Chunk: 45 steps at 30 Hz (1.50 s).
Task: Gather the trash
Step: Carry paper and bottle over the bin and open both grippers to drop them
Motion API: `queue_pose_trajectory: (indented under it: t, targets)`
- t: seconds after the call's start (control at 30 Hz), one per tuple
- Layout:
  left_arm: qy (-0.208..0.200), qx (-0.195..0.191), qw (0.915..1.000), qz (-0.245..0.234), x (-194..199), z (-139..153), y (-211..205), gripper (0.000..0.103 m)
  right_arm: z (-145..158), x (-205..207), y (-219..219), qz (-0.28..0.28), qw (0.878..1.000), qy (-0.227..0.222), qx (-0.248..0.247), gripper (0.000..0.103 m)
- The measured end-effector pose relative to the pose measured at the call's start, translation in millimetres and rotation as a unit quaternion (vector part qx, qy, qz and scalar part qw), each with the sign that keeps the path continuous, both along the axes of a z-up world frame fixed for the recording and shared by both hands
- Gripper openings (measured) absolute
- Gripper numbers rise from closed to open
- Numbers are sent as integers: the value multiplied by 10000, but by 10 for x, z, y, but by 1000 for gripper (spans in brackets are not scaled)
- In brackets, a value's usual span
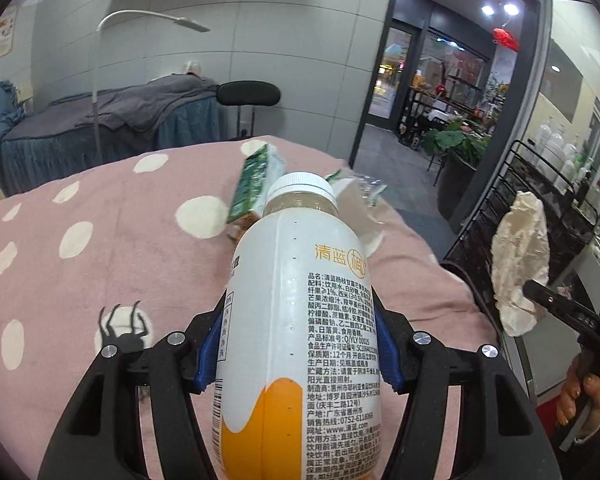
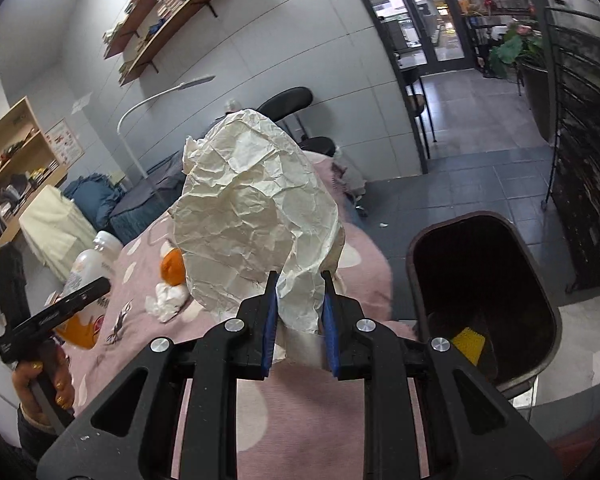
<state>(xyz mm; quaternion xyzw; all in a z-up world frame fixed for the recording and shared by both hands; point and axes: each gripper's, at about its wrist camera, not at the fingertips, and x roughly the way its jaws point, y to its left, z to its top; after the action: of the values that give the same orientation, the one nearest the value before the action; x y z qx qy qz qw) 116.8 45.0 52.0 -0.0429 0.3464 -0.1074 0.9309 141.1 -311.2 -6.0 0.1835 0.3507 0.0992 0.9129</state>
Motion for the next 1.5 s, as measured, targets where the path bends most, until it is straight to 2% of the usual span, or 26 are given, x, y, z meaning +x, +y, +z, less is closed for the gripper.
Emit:
queue_pose_trajectory:
  t: [0.17,0.27,0.37,0.5,0.7,0.73,0.77,0.8,0.83,0.87,1.03,1.23,1.37,1.5]
  targets:
    - [0,-30,9983,-587,36,0,-579,61,-227,73,-571,-905,9950,278,-324,21]
    - [86,-122,9956,-920,106,-38,-866,61,-501,199,-849,-1223,9895,628,-434,21]
    - [110,-105,9930,-1169,139,-63,-1151,61,-832,350,-1001,-1378,9835,1009,-600,21]
    - [215,-157,9901,-1379,180,-117,-1439,61,-1311,584,-1095,-1462,9759,1529,-541,21]
    - [431,-158,9875,-1506,233,-264,-1663,61,-1875,785,-1124,-1509,9651,2056,-601,24]
    - [469,-160,9870,-1526,256,-289,-1705,61,-1956,814,-1130,-1542,9630,2127,-608,31]
    - [492,-155,9867,-1539,267,-305,-1738,61,-2028,815,-1146,-1567,9620,2160,-571,44]
    - [516,-149,9864,-1553,269,-322,-1765,61,-2083,815,-1157,-1593,9619,2165,-506,52]
    - [557,-149,9858,-1578,285,-346,-1799,61,-2115,800,-1182,-1628,9616,2161,-454,68]
    - [613,-164,9850,-1605,302,-373,-1835,61,-2116,777,-1204,-1667,9613,2152,-413,71]
    - [836,-232,9809,-1743,397,-462,-2012,61,-1936,548,-1131,-1671,9649,2016,-202,71]
    - [1048,-207,9748,-1957,550,-555,-2404,61,-1643,212,-1179,-1816,9686,1682,-227,78]
    - [1396,-240,9671,-2115,669,-704,-2704,61,-1543,-35,-1281,-1994,9669,1578,-211,79]
    - [1660,-76,9626,-2139,774,-883,-2971,60,-1491,-258,-1398,-2193,9627,1576,-195,79]
